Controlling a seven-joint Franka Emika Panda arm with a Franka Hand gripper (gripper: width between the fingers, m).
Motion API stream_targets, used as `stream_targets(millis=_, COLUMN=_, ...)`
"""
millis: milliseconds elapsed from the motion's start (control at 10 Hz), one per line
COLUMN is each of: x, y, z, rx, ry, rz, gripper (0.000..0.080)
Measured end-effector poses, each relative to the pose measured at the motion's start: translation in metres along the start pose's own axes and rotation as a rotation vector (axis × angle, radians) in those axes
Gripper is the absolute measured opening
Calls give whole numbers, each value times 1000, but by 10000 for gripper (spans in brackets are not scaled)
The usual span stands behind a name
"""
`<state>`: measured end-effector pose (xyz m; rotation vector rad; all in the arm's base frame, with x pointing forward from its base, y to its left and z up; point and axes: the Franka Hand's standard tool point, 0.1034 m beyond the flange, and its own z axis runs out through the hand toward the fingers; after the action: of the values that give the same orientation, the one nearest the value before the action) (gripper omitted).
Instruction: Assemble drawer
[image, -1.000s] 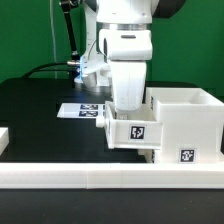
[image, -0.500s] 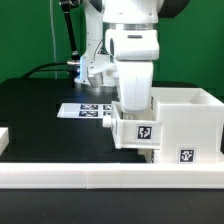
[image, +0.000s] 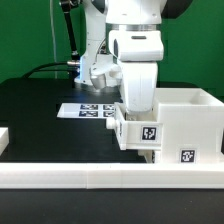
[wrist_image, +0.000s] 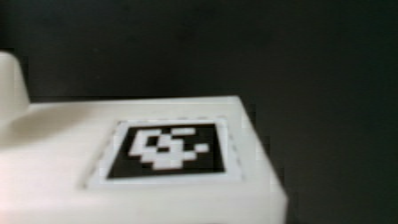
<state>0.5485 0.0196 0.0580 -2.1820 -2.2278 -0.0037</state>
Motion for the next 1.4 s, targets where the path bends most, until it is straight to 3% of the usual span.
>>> stream_targets(millis=100, x=0, y=0, z=0, rx=1, ry=0, rz=0, gripper=42)
stream_targets(millis=200, x=0, y=2, z=-6, rx=8, ry=-4, rz=6, gripper=207)
stream_targets(millis=300, x=0, y=4, z=-12, rx=-1, ry=-6, rz=9, gripper=207)
stream_targets(millis=500, x=2, y=7, z=-21, rx=-14, ry=-7, rz=26, gripper=552)
stream_targets(millis=600, x=1, y=9, z=-28, rx=-21, ry=-10, rz=29, gripper=552)
stream_targets(millis=700, x=-3, y=11, z=-39, rx=-32, ry=-14, rz=33, gripper=635)
stream_targets(millis=1000, x=-49, y=12, z=-48, rx=-36, ry=-29, rz=-31, gripper=647)
stream_targets(millis=1200, x=-72, y=10, z=-36, rx=-21, ry=-26, rz=-34, gripper=649)
stream_targets(millis=1400, x=-81, y=7, z=-16, rx=7, ry=-15, rz=-34, gripper=649)
